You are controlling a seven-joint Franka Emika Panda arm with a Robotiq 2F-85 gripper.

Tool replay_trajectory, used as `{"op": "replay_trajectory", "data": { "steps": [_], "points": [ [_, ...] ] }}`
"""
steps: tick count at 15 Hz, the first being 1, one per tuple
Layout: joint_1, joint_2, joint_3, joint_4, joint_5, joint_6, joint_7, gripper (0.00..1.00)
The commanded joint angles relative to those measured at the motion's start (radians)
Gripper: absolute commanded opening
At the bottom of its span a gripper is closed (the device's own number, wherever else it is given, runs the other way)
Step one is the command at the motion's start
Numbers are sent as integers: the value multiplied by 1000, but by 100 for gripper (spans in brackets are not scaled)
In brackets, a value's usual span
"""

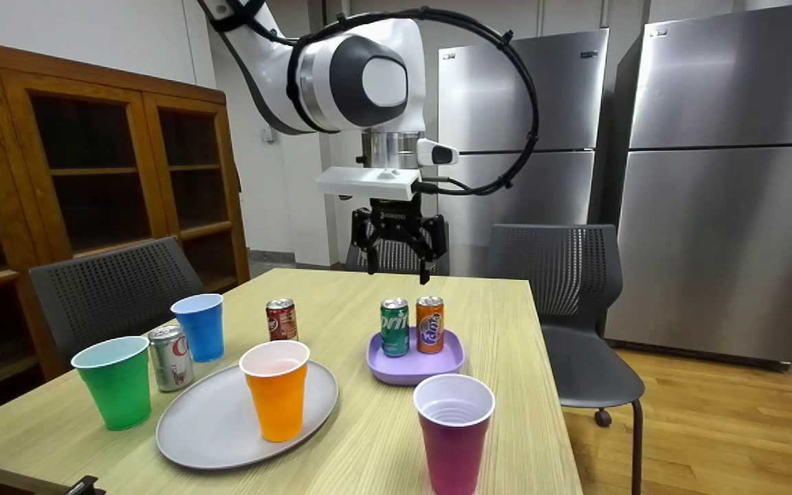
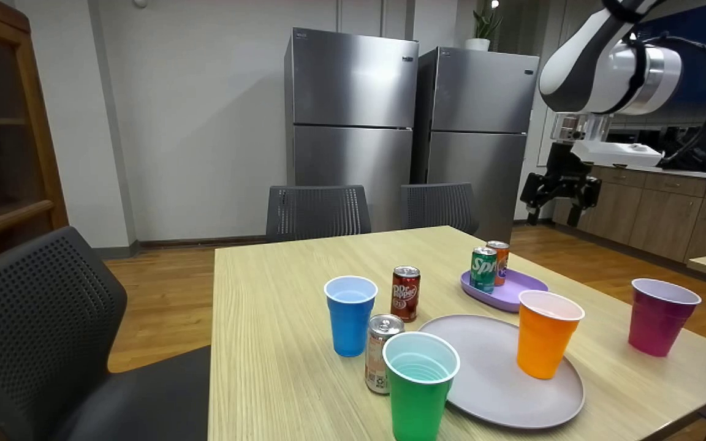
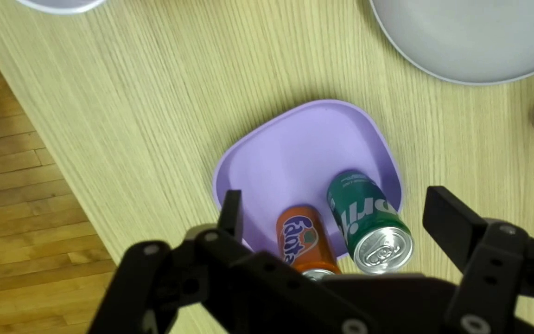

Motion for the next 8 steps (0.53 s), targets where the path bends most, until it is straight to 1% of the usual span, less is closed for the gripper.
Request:
{"op": "replay_trajectory", "data": {
  "steps": [1,3,8],
  "points": [
    [4,-98,-31,-92,-41,4,68,100],
    [0,-127,-49,-122,-58,4,90,100],
    [-13,-191,-92,-193,-141,1,158,100]
  ]
}}
